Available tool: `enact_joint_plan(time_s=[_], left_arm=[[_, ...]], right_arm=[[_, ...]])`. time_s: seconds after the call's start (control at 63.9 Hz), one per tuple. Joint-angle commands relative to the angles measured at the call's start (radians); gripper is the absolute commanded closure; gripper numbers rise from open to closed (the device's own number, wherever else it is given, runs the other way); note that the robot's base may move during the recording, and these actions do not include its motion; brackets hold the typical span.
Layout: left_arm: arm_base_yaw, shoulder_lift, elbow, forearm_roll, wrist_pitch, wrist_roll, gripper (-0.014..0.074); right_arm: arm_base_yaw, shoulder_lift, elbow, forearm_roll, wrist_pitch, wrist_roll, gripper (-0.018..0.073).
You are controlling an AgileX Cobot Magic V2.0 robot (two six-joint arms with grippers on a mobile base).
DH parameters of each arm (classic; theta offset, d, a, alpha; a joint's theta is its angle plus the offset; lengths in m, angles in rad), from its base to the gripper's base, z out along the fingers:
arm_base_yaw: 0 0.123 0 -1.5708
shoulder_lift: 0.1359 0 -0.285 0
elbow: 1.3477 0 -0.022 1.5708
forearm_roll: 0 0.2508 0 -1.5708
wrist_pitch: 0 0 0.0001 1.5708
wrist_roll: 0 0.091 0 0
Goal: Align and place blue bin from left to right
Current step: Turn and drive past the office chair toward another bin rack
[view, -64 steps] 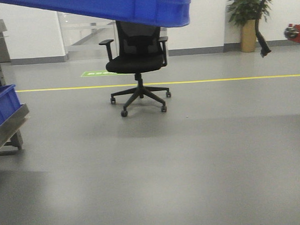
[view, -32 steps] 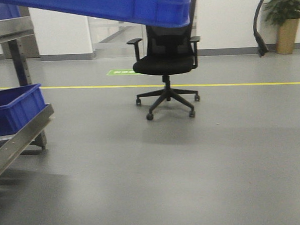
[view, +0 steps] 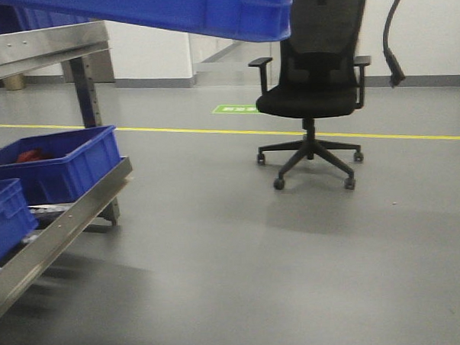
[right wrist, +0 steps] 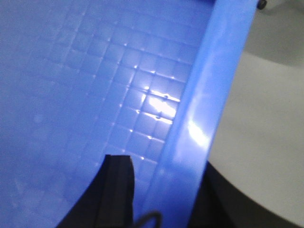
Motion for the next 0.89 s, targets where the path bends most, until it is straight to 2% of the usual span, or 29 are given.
enact_joint_plan(time_s=[0.0, 0.877], left_arm=[[-0.019, -0.031, -0.021, -0.083, -0.100, -0.006, 0.0707], [-0.019, -0.031, -0.021, -0.083, -0.100, -0.006, 0.0707]], right_arm=[[0.014, -0.017, -0.014, 0.065, -0.103, 0.011, 0.0721], [0.014, -0.017, -0.014, 0.065, -0.103, 0.011, 0.0721]])
